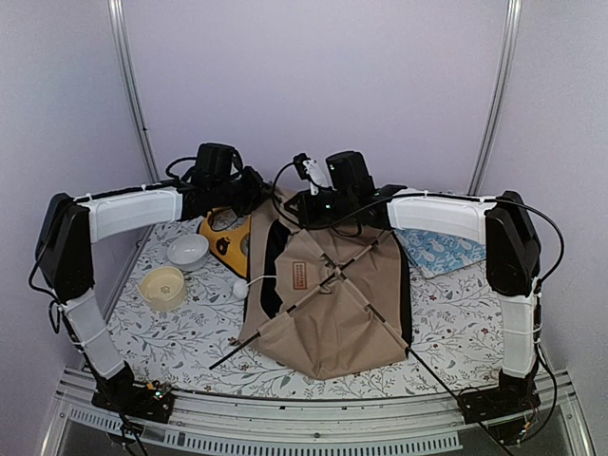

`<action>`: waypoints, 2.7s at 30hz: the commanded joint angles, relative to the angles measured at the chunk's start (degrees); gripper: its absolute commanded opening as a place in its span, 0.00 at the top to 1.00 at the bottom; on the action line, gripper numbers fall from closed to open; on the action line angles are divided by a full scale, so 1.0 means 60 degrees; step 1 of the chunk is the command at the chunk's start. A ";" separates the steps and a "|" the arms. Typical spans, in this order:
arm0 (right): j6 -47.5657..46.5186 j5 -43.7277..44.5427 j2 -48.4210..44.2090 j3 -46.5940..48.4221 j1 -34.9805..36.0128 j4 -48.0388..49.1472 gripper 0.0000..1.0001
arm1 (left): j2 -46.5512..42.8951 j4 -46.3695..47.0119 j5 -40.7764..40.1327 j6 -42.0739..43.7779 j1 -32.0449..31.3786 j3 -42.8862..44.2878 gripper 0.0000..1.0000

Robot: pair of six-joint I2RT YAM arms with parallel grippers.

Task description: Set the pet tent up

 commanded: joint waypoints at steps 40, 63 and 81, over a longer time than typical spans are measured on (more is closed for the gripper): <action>-0.0097 -0.0105 -0.1463 -0.2251 -0.0028 0.0248 1.00 | -0.0123 0.0500 0.0260 0.1394 0.0956 0.0000 1.00; 0.0258 -0.0035 -0.0833 -0.1490 -0.0043 0.0194 1.00 | -0.1527 0.1031 0.1362 0.1500 0.1286 -0.1704 0.57; 0.0156 0.0014 -0.0923 -0.1466 -0.0040 0.0095 1.00 | -0.0244 0.0072 -0.0124 0.0524 -0.0352 -0.0680 0.87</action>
